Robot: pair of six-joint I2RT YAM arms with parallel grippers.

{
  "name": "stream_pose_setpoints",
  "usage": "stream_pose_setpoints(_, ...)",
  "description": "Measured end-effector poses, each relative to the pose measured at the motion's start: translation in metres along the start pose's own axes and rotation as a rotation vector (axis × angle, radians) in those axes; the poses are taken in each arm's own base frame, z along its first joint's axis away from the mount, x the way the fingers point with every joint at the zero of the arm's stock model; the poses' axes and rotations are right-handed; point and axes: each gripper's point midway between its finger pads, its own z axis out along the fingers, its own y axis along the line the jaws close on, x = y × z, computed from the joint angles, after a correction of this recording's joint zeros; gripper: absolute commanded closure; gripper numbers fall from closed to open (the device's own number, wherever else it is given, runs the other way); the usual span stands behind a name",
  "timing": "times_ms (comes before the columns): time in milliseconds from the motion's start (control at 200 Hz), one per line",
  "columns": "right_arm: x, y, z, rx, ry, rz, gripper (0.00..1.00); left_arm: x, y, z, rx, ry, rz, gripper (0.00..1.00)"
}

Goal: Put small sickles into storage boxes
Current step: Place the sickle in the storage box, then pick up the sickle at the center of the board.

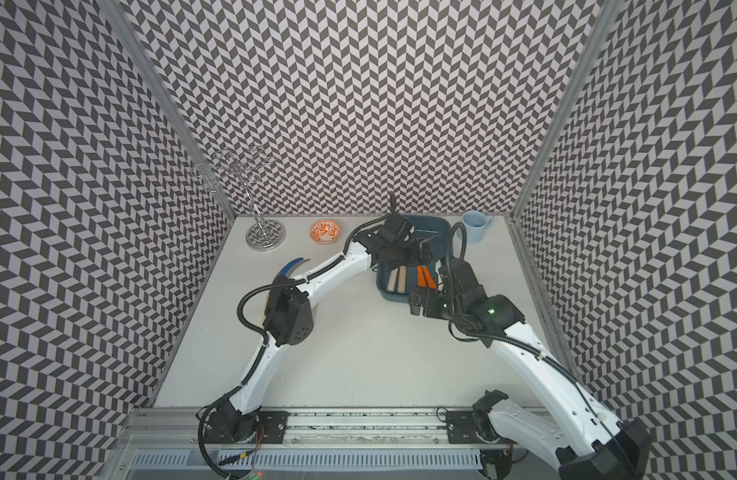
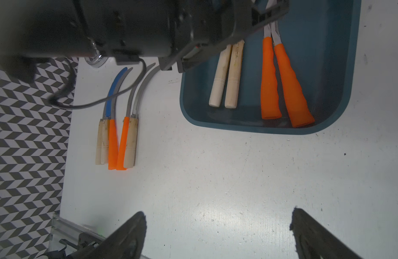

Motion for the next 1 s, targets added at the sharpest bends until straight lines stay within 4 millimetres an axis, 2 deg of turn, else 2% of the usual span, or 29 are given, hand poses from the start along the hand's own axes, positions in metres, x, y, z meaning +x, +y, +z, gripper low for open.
stream_pose_setpoints(140,-0.008,0.011,-0.003,-0.047,-0.02,-0.013,0.0,-0.017,-0.002,-0.037,0.003,-0.048,-0.008,0.0)
stream_pose_setpoints(310,-0.01,0.022,-0.003,-0.092,-0.02,-0.022,0.0,-0.014,0.028,-0.064,-0.067,-0.049,-0.041,0.0)
stream_pose_setpoints(426,-0.007,0.03,-0.003,-0.115,-0.012,-0.029,0.0,-0.003,0.057,-0.074,-0.144,-0.029,-0.068,0.0)
stream_pose_setpoints(586,0.0,0.052,-0.004,-0.168,-0.008,-0.056,0.0,0.016,0.092,-0.089,-0.236,0.001,-0.095,0.0)
stream_pose_setpoints(846,0.027,0.092,0.002,-0.238,0.04,-0.1,0.01,0.055,0.139,-0.131,-0.323,0.028,-0.123,0.0)
stream_pose_setpoints(1001,0.042,0.112,0.003,-0.272,0.052,-0.111,0.0,0.08,0.168,-0.149,-0.367,0.05,-0.143,0.0)
